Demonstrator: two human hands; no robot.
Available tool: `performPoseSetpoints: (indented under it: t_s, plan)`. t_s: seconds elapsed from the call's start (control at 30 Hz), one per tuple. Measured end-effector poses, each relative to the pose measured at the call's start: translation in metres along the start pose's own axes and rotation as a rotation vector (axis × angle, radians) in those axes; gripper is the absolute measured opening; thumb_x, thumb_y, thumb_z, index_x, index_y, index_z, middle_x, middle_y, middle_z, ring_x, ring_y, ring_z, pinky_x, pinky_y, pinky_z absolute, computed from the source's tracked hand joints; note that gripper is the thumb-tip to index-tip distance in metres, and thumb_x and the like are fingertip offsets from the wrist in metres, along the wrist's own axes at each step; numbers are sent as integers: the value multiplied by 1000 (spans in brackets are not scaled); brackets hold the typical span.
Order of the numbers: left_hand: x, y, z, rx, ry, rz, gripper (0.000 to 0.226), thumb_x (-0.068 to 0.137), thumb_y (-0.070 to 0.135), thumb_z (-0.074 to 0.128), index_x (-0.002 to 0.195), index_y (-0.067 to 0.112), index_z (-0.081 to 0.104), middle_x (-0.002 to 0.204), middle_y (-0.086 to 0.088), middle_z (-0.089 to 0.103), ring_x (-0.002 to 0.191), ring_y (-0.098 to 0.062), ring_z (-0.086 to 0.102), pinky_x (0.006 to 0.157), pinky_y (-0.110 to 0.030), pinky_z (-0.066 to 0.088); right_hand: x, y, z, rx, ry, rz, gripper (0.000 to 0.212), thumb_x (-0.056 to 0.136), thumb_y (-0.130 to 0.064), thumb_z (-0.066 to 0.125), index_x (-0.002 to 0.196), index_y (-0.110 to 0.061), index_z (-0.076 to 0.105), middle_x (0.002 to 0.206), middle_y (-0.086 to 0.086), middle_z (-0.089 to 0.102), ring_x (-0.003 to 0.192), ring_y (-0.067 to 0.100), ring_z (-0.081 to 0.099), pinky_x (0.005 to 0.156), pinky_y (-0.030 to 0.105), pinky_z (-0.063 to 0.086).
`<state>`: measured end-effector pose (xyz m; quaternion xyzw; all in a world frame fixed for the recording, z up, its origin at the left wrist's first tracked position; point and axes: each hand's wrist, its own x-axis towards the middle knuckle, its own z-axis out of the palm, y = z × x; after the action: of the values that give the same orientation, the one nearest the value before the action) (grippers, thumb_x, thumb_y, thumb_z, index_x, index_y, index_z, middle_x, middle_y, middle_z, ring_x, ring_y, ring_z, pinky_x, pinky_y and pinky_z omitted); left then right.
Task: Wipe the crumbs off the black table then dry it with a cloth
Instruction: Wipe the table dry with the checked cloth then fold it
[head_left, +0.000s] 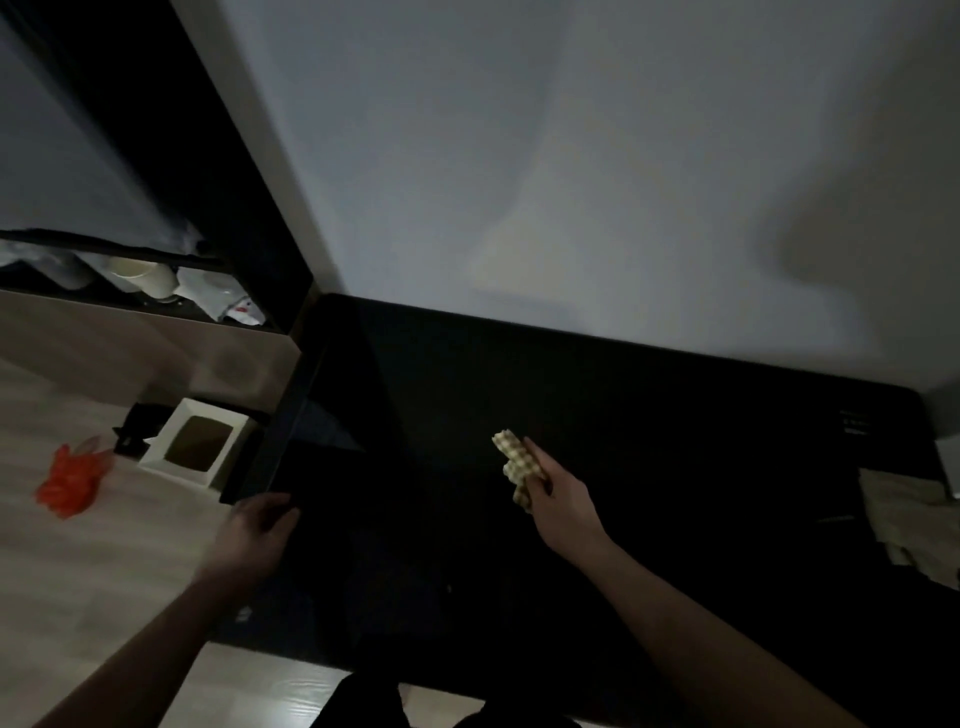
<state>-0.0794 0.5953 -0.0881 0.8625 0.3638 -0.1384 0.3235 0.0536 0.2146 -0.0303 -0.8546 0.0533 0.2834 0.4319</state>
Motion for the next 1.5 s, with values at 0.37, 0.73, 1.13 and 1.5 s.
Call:
performPoseSetpoints:
  t_s: [0.37,0.73,1.13,1.5]
  plan:
    - [127,-33,-3,19,-104,-124,67,104,53,42,164,30,22,156,-18,47,136,-44,53,106,-48,46,123,-90,110,-113,129,-54,65,104,-13,55,159,-41,33,136,-7,65,110,9,67,103,32,54]
    - [131,-37,11,56,113,-12,54,103,56,37,154,37,39,112,-13,76,103,-41,70,75,-43,51,250,-139,168,-330,235,-138,59,108,-16,42,163,-33,30,170,3,31,154,28,31,127,46,19]
    - [145,-53,22,45,179,9,50,103,53,40,150,39,45,94,-14,77,86,-39,71,67,-35,43,334,-190,265,-678,71,-294,64,107,-44,31,166,-27,14,176,1,-2,161,31,-9,127,58,-9]
    - [147,-60,22,-114,122,9,46,108,42,33,152,40,43,104,-12,76,78,-24,62,69,-35,52,177,-90,297,-822,-142,-693,62,107,-39,28,166,-27,12,176,-6,4,162,20,-5,130,53,-1]
